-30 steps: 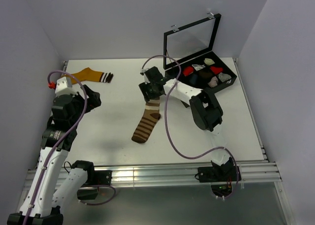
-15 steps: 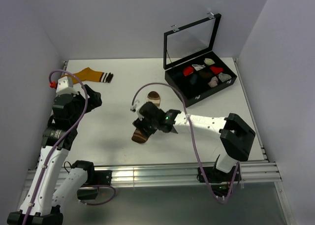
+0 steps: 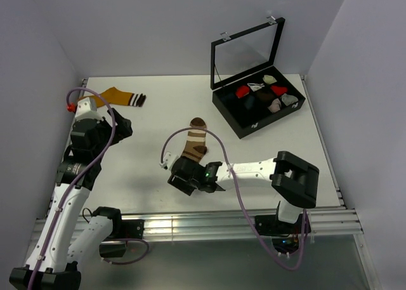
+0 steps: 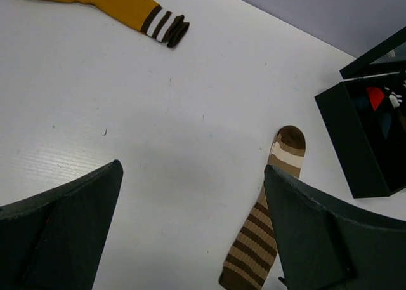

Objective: Roll the socks
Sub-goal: Move the sock to the center of the board, then roll the sock at the center of the board.

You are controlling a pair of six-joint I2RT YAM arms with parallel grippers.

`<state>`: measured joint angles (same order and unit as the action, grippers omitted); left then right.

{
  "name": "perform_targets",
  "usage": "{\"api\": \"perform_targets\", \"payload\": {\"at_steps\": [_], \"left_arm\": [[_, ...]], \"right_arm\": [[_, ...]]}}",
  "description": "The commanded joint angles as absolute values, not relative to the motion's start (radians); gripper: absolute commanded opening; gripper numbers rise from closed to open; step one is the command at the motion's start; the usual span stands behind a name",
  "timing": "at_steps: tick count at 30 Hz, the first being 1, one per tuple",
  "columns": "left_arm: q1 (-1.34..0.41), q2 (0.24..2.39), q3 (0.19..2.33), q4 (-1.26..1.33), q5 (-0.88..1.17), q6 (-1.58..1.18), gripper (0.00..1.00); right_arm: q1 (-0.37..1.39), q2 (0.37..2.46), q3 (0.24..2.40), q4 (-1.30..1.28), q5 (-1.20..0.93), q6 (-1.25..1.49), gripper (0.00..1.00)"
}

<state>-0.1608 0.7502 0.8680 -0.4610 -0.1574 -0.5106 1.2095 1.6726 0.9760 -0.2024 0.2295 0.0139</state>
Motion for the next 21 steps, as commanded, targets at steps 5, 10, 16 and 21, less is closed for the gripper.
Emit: {"api": "perform_targets", "payload": {"at_steps": [5,10,16,21], "left_arm": [[-0.164,0.767,0.876,-0.449,-0.16,-0.508,1.0],[-0.164,0.778,0.877,-0.442,-0.16,-0.509,1.0],[-0.164,0.792,0.877,-0.439,-0.163,-0.505,0.99],[-0.164,0.805,0.873,-0.428,-0.158,-0.506,0.99]], "right_arm": [[1.247,1.726,1.017,-0.121,0.284,-0.09,0.69],[1.259,1.761,1.02,-0.104,0.284,-0.112,0.68],[1.262,1.799,1.012,-0.071,0.322,-0.127,0.64],[1.262,1.819,0.999,-0.032,0.35,-0.159,0.58]]}}
